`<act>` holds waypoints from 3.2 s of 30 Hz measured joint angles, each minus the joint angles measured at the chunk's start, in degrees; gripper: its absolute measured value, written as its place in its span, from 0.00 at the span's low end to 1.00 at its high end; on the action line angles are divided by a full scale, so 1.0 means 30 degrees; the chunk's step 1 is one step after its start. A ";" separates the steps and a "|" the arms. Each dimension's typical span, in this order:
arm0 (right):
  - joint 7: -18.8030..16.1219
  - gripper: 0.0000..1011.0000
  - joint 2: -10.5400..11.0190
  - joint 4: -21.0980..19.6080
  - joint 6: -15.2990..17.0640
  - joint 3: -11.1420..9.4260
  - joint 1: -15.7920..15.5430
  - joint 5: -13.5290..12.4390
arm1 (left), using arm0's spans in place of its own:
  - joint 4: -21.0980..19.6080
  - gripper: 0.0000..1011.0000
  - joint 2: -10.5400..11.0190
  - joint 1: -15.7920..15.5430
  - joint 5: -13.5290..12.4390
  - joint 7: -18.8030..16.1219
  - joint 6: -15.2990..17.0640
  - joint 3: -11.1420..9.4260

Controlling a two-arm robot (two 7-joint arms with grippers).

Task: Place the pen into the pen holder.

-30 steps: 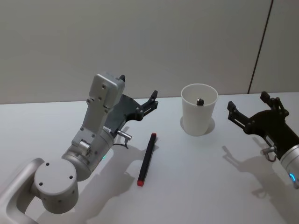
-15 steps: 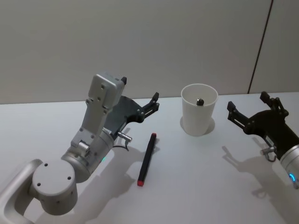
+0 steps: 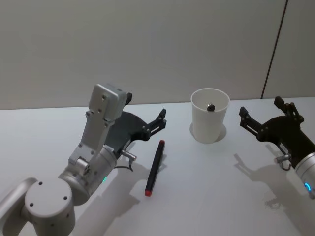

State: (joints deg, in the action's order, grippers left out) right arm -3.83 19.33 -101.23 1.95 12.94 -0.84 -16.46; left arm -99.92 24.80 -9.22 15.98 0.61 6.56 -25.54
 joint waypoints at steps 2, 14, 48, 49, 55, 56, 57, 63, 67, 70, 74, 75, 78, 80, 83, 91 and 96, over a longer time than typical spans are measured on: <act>0.0000 0.99 0.0000 0.0000 -0.0001 0.0000 0.0000 -0.0001 | -0.0327 0.99 0.0132 0.0228 0.0123 -0.0138 0.0289 0.0001; 0.0001 0.99 0.0000 0.0001 0.0000 0.0000 0.0001 -0.0001 | -0.1594 0.99 0.0393 0.1072 0.0586 -0.0715 0.2075 -0.0112; 0.0002 0.99 0.0000 0.0001 0.0001 -0.0001 0.0000 -0.0002 | -0.2017 0.99 -0.0580 0.1875 0.1212 -0.0927 0.5388 -0.0725; 0.0002 0.99 0.0000 0.0001 0.0000 -0.0001 0.0000 -0.0001 | -0.1997 0.99 -0.0606 0.1884 0.1214 -0.0951 0.5422 -0.0731; 0.0002 0.99 0.0000 0.0001 0.0001 -0.0001 0.0000 -0.0002 | -0.1805 0.99 -0.0826 0.1945 0.1173 -0.1162 0.5694 -0.0796; 0.0002 0.99 0.0000 0.0001 0.0001 -0.0001 0.0000 -0.0002 | -0.1732 0.99 -0.0894 0.1949 0.1126 -0.1229 0.5776 -0.0811; 0.0002 0.99 0.0000 0.0001 0.0000 -0.0001 0.0001 -0.0002 | -0.1712 0.99 -0.0914 0.1949 0.1104 -0.1254 0.5800 -0.0813; 0.0002 0.99 0.0000 0.0001 0.0000 -0.0001 0.0001 -0.0002 | -0.1390 0.99 -0.1169 0.1920 0.0928 -0.1426 0.5972 -0.0851; 0.0002 0.99 0.0000 0.0001 0.0001 -0.0001 0.0001 -0.0002 | -0.1183 0.99 -0.1325 0.1871 0.0852 -0.1516 0.6069 -0.0858; 0.0002 0.99 0.0001 0.0001 0.0001 -0.0001 0.0000 -0.0001 | -0.1042 0.99 -0.1439 0.1830 0.0820 -0.1567 0.6175 -0.0857; 0.0002 0.99 -0.0001 0.0001 0.0002 0.0000 0.0000 -0.0002 | -0.0888 0.99 -0.1572 0.1770 0.0807 -0.1603 0.6363 -0.0835; 0.0002 0.99 0.0000 0.0002 0.0001 0.0000 0.0000 -0.0001 | -0.0864 0.99 -0.1596 0.1758 0.0805 -0.1612 0.6417 -0.0830; 0.0003 0.99 0.0000 0.0001 0.0001 -0.0001 0.0000 -0.0002 | -0.0765 0.99 -0.1684 0.1728 0.0804 -0.1657 0.6611 -0.0810; 0.0002 0.99 -0.0001 0.0001 0.0002 -0.0001 0.0000 -0.0002 | -0.0691 0.99 -0.1761 0.1696 0.0806 -0.1711 0.6771 -0.0786; 0.0002 0.99 -0.0001 0.0001 0.0002 -0.0001 0.0001 -0.0002 | -0.0624 0.99 -0.1841 0.1680 0.0848 -0.1799 0.7003 -0.0744; 0.0002 0.99 0.0000 0.0001 0.0001 -0.0001 0.0001 -0.0002 | -0.0525 0.99 -0.2012 0.1673 0.1189 -0.2138 0.7503 -0.0595; 0.0002 0.99 -0.0001 0.0001 0.0002 -0.0001 0.0001 -0.0002 | -0.0479 0.99 -0.2111 0.1705 0.1511 -0.2365 0.7768 -0.0473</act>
State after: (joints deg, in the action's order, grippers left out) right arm -3.82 19.33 -101.23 1.95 12.94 -0.84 -16.46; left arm -101.36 18.47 -4.10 20.51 -6.49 29.86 -26.96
